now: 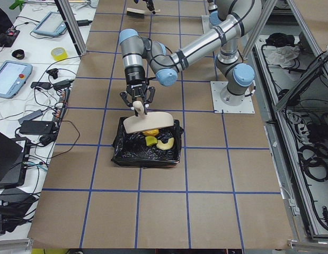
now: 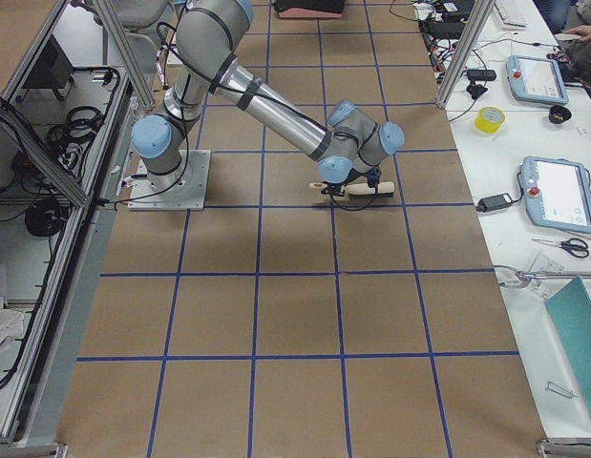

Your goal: Sweep and dump trash into bin

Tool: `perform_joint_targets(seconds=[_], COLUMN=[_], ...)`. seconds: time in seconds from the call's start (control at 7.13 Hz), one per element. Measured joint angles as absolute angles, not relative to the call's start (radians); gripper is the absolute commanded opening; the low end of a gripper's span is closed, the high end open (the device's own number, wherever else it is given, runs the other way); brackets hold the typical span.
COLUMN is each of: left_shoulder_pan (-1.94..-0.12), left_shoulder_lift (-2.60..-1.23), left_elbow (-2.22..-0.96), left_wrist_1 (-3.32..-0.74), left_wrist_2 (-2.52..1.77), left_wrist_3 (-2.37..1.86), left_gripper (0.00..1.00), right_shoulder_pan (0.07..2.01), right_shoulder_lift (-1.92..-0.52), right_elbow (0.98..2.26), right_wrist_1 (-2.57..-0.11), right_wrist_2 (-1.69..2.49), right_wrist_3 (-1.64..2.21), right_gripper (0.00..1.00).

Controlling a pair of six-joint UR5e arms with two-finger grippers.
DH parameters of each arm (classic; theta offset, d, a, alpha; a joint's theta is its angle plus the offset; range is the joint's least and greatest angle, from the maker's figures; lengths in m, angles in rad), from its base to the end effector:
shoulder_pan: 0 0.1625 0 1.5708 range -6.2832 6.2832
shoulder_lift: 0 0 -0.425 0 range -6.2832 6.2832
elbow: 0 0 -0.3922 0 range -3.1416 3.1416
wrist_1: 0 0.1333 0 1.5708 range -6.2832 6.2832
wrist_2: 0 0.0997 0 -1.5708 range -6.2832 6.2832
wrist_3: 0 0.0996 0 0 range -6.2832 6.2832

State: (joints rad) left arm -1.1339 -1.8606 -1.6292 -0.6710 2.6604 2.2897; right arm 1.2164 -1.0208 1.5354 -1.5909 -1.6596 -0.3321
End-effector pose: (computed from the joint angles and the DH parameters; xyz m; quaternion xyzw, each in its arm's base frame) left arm 0.2127 -0.5619 0.4489 0.5731 0.6072 0.4400 0.3306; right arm -0.0929 -0.6099 0.1971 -0.0001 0.9687 0.2447 0.0418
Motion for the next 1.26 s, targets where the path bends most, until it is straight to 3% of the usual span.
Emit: perform_joint_targets(seconds=[0.56, 1.26], left_shoulder_pan=[-1.157, -1.17], left_shoulder_lift=[-1.838, -2.007], left_elbow=[-1.553, -1.549], left_wrist_1=[-0.67, -0.895], left_wrist_2=[2.164, 1.624], left_wrist_3=[2.276, 2.129], left_gripper=[0.0, 0.0], right_shoulder_pan=[1.216, 1.225], right_shoulder_lift=[-1.07, -1.313], right_elbow=[1.524, 1.522], right_wrist_1=[-1.572, -1.551], right_wrist_2=[-1.683, -1.642], right_wrist_3=[-0.335, -0.327], right_gripper=[1.0, 1.0])
